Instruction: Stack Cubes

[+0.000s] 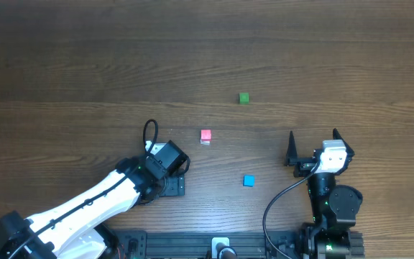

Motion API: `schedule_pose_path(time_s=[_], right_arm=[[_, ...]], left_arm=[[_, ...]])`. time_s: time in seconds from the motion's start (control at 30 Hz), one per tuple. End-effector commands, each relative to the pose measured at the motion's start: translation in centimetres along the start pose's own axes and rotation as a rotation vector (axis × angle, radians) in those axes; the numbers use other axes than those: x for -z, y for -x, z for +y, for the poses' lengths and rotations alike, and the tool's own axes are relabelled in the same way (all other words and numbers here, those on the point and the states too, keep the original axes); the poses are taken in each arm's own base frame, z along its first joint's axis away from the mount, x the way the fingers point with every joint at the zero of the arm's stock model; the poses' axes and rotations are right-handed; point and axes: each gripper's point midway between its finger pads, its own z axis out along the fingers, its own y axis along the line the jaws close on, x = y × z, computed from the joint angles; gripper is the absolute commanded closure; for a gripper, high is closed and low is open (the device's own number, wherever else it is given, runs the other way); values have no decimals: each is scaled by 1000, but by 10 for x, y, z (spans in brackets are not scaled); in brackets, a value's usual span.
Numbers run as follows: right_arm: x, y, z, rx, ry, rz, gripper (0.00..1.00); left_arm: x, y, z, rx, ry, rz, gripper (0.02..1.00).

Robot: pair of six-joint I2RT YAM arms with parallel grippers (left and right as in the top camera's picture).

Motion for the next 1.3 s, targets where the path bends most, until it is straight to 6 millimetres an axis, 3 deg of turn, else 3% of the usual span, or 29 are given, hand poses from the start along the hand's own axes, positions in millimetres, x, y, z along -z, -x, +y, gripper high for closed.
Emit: schedule_pose_path(time_s=[0.03, 0.07, 0.37, 0.83, 1.3], right_arm=[[0, -1, 0, 4, 4, -1, 9], [0, -2, 0, 4, 4, 0, 9], [0, -1, 0, 4, 3, -1, 7], [0, -2, 0, 4, 3, 0, 7], [0, -1, 0, 4, 3, -1, 7]], left_arm=[[3, 4, -4, 3, -12, 0, 323], [3, 4, -4, 3, -11, -1, 373], [3, 4, 1, 39, 14, -7, 522], [-3, 3, 5, 61, 44, 1, 562], [-3, 6, 6, 61, 51, -14, 711]])
